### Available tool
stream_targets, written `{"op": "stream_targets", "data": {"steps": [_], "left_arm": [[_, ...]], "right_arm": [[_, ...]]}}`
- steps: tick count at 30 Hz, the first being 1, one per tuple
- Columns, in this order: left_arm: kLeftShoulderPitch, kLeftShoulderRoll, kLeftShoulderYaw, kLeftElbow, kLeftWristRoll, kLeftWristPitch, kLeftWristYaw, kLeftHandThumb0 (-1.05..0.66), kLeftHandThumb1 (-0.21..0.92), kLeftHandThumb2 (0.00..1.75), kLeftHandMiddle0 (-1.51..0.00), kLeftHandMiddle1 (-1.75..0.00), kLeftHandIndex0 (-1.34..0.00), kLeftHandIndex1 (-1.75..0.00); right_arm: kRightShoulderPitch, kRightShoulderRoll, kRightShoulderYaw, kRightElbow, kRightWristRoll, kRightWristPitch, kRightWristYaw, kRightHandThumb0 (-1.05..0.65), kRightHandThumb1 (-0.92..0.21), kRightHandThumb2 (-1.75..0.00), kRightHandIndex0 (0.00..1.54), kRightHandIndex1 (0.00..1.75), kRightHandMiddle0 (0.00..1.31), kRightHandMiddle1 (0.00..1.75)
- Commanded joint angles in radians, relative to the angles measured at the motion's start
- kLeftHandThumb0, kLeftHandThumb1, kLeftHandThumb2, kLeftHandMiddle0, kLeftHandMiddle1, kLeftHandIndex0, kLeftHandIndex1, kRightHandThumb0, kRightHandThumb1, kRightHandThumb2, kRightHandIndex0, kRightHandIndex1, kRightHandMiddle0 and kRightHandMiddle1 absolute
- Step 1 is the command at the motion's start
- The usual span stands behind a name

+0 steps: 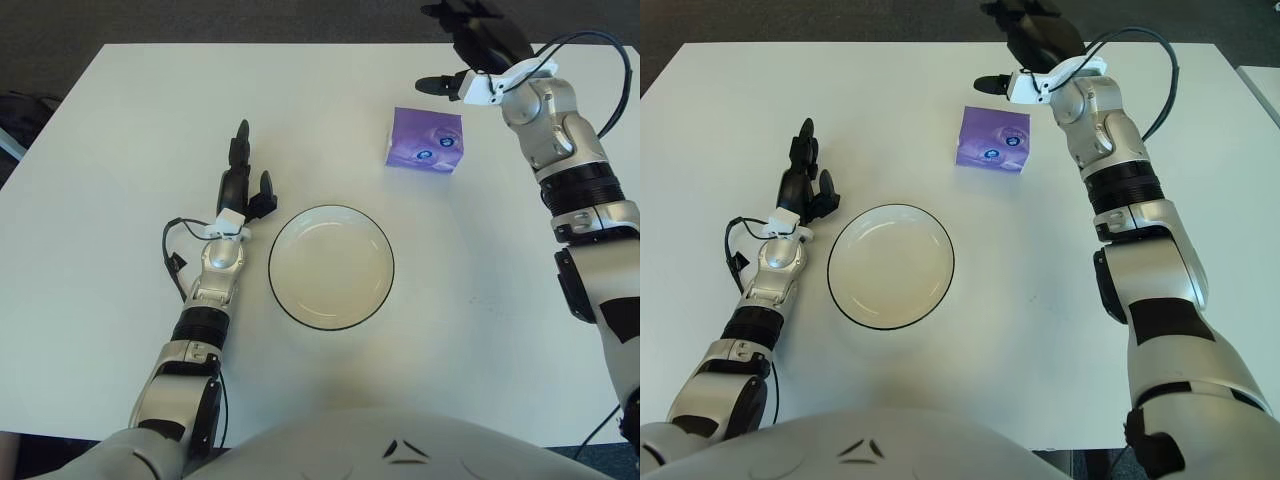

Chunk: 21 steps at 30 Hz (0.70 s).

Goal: Put the tissue paper into the plate.

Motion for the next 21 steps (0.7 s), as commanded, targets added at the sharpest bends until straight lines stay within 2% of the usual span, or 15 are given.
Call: {"op": "stream_targets", "data": {"steps": [1, 9, 12, 21], "left_arm": [[0.141, -0.044, -0.031, 0.135, 0.019, -0.020, 0.007, -0.82, 0.92, 0.90, -0.12, 0.00, 0.00, -0.21], [0.144, -0.048, -0.032, 0.140, 0.017, -0.024, 0.005, -0.83, 0.92, 0.89, -0.12, 0.00, 0.00, -0.21], [0.150, -0.051, -0.036, 0.134, 0.020, -0.027, 0.007, -0.84, 0.92, 0.89, -0.12, 0.00, 0.00, -0.21], [0.164, -0.048, -0.045, 0.111, 0.030, -0.016, 0.007, -0.85, 0.92, 0.88, -0.13, -0.01, 0.00, -0.20]], "right_arm": [[0.000, 0.036, 0.040, 0.055, -0.019, -0.046, -0.044, -0.93, -0.92, -0.59, 0.09, 0.11, 0.00, 0.34], [0.002, 0.073, 0.086, 0.147, -0.023, -0.090, -0.089, -0.91, -0.92, -0.62, 0.09, 0.10, 0.00, 0.34], [-0.010, 0.086, 0.103, 0.207, -0.026, -0.106, -0.107, -0.90, -0.92, -0.61, 0.10, 0.10, 0.00, 0.39], [-0.038, 0.104, 0.137, 0.306, -0.037, -0.117, -0.139, -0.87, -0.92, -0.61, 0.12, 0.10, 0.00, 0.40]]}}
